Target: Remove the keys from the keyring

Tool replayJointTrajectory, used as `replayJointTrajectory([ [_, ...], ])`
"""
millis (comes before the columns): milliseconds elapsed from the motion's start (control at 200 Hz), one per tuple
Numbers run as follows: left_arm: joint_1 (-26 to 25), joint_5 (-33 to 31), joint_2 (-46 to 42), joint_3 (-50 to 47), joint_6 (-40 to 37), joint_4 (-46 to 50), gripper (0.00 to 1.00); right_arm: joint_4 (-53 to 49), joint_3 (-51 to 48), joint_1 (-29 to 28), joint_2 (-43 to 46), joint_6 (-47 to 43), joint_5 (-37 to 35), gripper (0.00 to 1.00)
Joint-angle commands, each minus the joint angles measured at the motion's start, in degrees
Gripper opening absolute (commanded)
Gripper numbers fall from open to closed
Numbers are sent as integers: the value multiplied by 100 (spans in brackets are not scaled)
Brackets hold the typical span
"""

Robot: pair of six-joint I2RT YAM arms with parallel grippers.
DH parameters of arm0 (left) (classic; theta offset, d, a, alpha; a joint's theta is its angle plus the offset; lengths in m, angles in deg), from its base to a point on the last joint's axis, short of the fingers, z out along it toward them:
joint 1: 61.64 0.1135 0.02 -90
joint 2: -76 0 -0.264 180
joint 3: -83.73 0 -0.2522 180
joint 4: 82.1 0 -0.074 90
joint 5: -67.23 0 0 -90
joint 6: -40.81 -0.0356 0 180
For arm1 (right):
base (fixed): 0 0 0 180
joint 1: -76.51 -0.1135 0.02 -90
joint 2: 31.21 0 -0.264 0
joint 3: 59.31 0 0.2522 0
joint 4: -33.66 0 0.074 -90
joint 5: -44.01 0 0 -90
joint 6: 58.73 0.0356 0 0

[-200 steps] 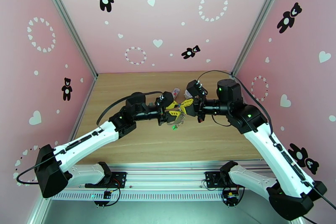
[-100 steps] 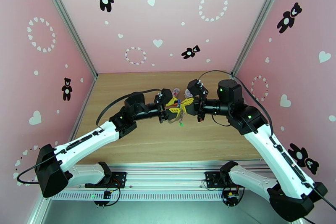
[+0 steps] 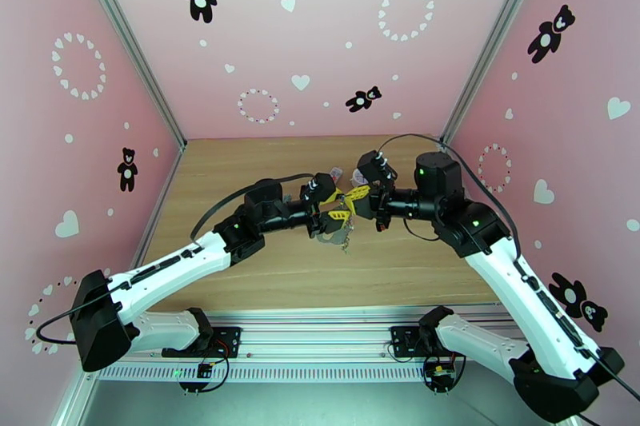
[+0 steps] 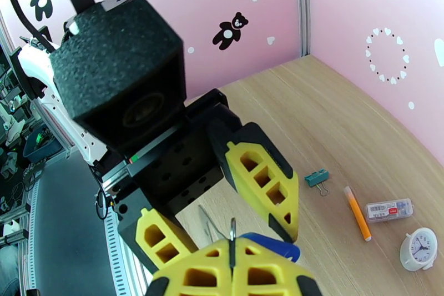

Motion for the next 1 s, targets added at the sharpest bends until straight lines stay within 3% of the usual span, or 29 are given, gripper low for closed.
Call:
replayJointTrajectory([
  [0,-18,-304,3,-122,49,-198,49,185,-59,1,132,80,-57,0],
  [661,-16,-267,-197,-171,-243,112,35,-277,238,4,25,-204,46,0],
  [996,-34,-376,-86,-211,-174,-355,45,13,98,5,45,49,31,0],
])
